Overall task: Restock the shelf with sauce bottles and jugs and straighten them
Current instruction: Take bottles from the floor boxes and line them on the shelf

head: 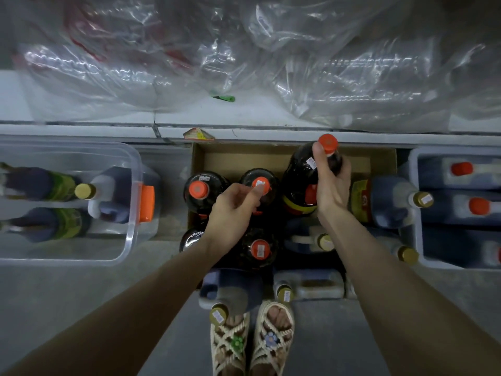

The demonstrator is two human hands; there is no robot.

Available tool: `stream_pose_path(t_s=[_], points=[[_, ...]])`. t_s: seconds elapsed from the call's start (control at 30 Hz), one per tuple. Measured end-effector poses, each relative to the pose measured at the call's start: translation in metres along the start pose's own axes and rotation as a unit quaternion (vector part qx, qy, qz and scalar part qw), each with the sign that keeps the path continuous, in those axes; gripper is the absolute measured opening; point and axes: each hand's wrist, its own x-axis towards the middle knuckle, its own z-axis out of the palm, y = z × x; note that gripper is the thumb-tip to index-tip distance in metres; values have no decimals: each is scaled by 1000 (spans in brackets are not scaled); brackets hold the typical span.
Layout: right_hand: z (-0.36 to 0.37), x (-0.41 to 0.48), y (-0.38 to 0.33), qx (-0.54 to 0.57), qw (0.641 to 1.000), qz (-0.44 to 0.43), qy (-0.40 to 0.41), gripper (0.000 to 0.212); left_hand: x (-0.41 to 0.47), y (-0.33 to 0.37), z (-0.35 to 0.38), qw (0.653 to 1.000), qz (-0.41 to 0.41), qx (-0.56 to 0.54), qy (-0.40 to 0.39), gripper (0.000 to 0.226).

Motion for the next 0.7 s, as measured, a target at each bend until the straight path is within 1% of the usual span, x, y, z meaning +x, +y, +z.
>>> stream_pose_path(t_s=[0.1, 0.2, 0.23, 0.3, 0.33, 0.37, 0.43, 0.47, 0.5, 0.53, 0.57, 0.63, 0.7], points=[[-9, -19, -24, -23, 999, -43, -22, 69, -12, 18, -6, 1000, 9, -8, 12, 20], [-27, -51, -63, -59, 995, -74, -37, 72, -33, 56, -8, 1000, 20, -20, 7, 19], [-34, -64, -80, -59, 995, -74, -44, 67, -41, 73, -10, 999, 26, -22, -1, 19], [-48, -93, -117, -48, 994, -83, -59, 44, -62, 109, -15, 999, 33, -21, -31, 22], [-55, -110, -136, -56, 992, -90, -69, 39, -74, 128, -17, 997, 37, -22, -58, 33], [-63, -128, -155, -76, 989, -102, -81, 44, -86, 145, -19, 995, 41, -25, -87, 50], [-79, -164, -198, -99, 982, -128, -102, 68, -110, 181, -26, 987, 47, -30, -149, 85], [-87, -182, -223, -97, 979, -139, -112, 75, -124, 202, -31, 981, 54, -35, -183, 93], [-96, -200, -250, -94, 977, -147, -120, 79, -138, 225, -37, 974, 69, -43, -212, 94], [-105, -219, -278, -88, 976, -155, -128, 78, -154, 249, -42, 967, 87, -47, -233, 91], [-114, -239, -307, -80, 973, -164, -142, 72, -172, 274, -48, 961, 109, -46, -249, 87], [-133, -281, -360, -76, 962, -191, -181, 61, -209, 324, -59, 952, 149, -42, -265, 77], [-148, -321, -413, -79, 947, -228, -212, 57, -245, 377, -72, 945, 186, -52, -265, 70]])
